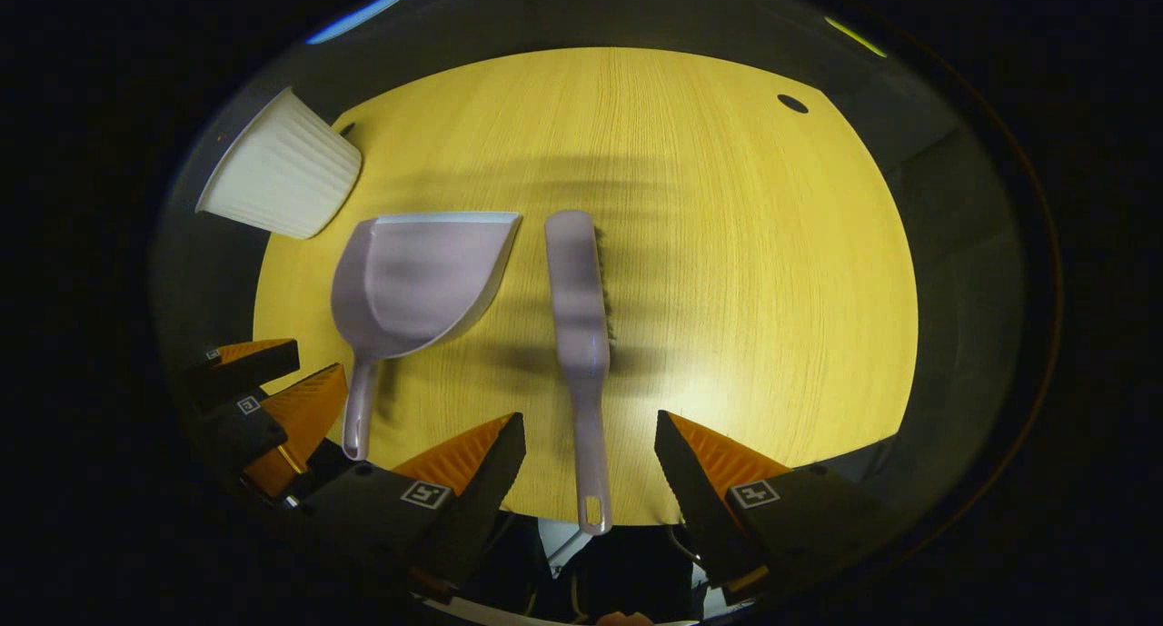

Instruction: Pick up the small broom and dustpan from the desktop, sweep the trash into the dustpan with the broom, and then empty the trash into the garbage bin.

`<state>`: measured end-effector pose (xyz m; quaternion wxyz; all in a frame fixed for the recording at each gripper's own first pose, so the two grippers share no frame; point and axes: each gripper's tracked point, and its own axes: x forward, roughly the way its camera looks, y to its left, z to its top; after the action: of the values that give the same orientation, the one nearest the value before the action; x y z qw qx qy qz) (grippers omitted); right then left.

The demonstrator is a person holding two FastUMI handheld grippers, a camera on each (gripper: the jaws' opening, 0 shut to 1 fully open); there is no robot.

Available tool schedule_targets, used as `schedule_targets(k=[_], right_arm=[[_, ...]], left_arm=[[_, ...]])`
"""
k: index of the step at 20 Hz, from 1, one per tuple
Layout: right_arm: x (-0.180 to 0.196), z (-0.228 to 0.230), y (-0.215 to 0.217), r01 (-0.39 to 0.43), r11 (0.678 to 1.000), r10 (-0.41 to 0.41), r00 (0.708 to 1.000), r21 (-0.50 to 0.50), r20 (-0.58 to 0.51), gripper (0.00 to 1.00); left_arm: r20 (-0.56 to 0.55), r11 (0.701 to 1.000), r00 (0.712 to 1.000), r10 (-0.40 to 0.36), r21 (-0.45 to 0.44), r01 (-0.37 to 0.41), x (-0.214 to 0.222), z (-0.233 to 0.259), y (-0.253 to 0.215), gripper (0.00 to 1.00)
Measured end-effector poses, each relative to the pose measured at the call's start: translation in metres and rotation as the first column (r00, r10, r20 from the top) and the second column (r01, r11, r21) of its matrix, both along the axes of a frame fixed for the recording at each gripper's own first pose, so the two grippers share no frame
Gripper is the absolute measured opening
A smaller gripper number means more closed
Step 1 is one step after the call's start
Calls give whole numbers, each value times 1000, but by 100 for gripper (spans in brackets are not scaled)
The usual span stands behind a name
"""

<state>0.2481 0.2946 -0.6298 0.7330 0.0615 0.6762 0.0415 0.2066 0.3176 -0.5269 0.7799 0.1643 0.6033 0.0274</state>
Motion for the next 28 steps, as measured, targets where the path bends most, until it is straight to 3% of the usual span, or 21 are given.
schedule_targets(k=[5, 9, 12, 14, 16, 17, 21, 22, 23, 24, 25, 26, 28], right_arm=[[-8, 56, 11, -16, 997, 8, 994, 73, 108, 95], [-27, 107, -3, 5, 994, -30, 971, 108, 237, 95], [-45, 143, -33, 50, 995, -79, 930, 90, 359, 95], [-57, 172, -63, 101, 992, -126, 884, 78, 451, 95], [-57, 208, -95, 120, 990, -138, 795, 69, 590, 95], [-52, 230, -118, 130, 990, -132, 727, 53, 674, 95], [-45, 339, -209, 181, 983, -47, 355, -19, 934, 94], [-55, 370, -217, 191, 981, -30, 257, -21, 966, 94], [-67, 402, -227, 197, 980, 4, 168, -38, 986, 94], [-74, 429, -230, 185, 981, 37, 99, -55, 994, 87], [-87, 441, -223, 151, 987, 53, 71, -63, 996, 88], [-94, 443, -215, 111, 991, 63, 71, -71, 995, 93], [-106, 443, -219, 110, 988, 99, 62, -106, 993, 96]], left_arm=[[117, 997, 991, -64, -40, 69, -15, 51, -16, 66], [315, 970, 942, -113, -170, 173, -35, 102, -49, 66], [478, 953, 868, -135, -177, 246, -46, 150, -57, 66], [600, 936, 786, -145, -174, 305, -56, 184, -71, 66], [715, 924, 688, -125, -169, 343, -72, 222, -91, 65], [768, 923, 631, -110, -156, 351, -81, 240, -102, 65], [937, 956, 348, -20, -84, 281, -141, 294, -105, 64], [950, 963, 313, -19, -67, 262, -160, 299, -107, 63], [955, 969, 297, -13, -61, 241, -176, 301, -109, 64], [949, 970, 315, -7, -70, 233, -176, 304, -119, 64], [947, 967, 321, 1, -82, 239, -172, 304, -122, 64], [947, 965, 321, 21, -103, 243, -174, 309, -125, 63], [957, 949, 291, 22, -112, 295, -175, 318, -138, 65]])
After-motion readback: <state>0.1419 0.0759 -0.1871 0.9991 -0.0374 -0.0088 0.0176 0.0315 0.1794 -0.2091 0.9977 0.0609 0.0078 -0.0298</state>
